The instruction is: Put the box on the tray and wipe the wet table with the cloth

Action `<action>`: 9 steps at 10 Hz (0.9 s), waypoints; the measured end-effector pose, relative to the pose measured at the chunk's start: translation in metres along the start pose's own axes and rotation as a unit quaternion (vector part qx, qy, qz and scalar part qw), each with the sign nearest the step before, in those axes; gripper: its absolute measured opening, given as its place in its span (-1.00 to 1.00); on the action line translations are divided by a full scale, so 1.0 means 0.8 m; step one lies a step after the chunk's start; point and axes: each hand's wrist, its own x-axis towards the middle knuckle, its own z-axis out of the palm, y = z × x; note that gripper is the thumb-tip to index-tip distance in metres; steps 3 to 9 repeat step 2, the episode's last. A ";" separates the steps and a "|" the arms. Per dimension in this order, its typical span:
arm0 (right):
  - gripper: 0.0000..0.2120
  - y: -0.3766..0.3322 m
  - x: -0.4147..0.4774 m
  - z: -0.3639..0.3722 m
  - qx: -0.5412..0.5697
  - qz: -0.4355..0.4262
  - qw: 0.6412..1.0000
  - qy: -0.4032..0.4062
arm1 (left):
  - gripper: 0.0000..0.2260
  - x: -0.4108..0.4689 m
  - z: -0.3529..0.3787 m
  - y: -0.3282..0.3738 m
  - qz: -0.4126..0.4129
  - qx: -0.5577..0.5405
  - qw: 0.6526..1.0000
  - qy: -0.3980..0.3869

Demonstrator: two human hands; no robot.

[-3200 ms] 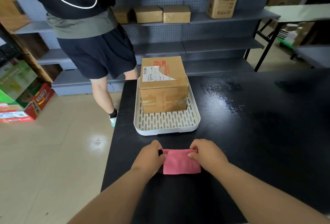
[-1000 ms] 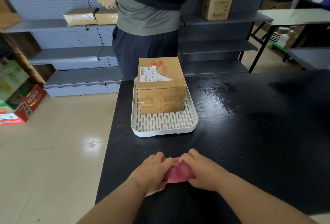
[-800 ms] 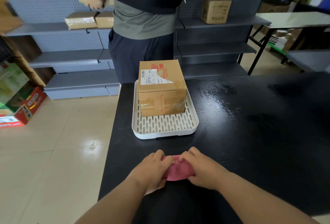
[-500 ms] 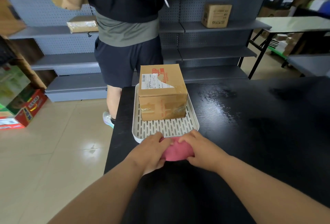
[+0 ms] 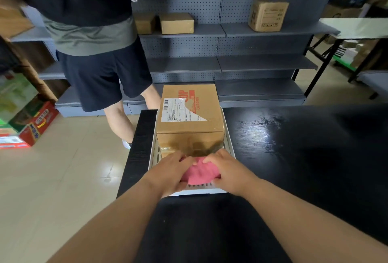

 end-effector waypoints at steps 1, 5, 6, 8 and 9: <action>-0.46 0.006 0.012 0.008 0.023 -0.005 1.000 -0.005 | -0.44 0.006 0.007 -0.009 -0.021 -0.019 0.999 -0.014; -0.45 0.007 0.018 0.013 0.042 0.008 0.999 -0.024 | -0.44 0.009 0.011 -0.012 -0.036 -0.019 0.998 -0.049; -0.45 0.007 0.018 0.013 0.042 0.008 0.999 -0.024 | -0.44 0.009 0.011 -0.012 -0.036 -0.019 0.998 -0.049; -0.45 0.007 0.018 0.013 0.042 0.008 0.999 -0.024 | -0.44 0.009 0.011 -0.012 -0.036 -0.019 0.998 -0.049; -0.45 0.007 0.018 0.013 0.042 0.008 0.999 -0.024 | -0.44 0.009 0.011 -0.012 -0.036 -0.019 0.998 -0.049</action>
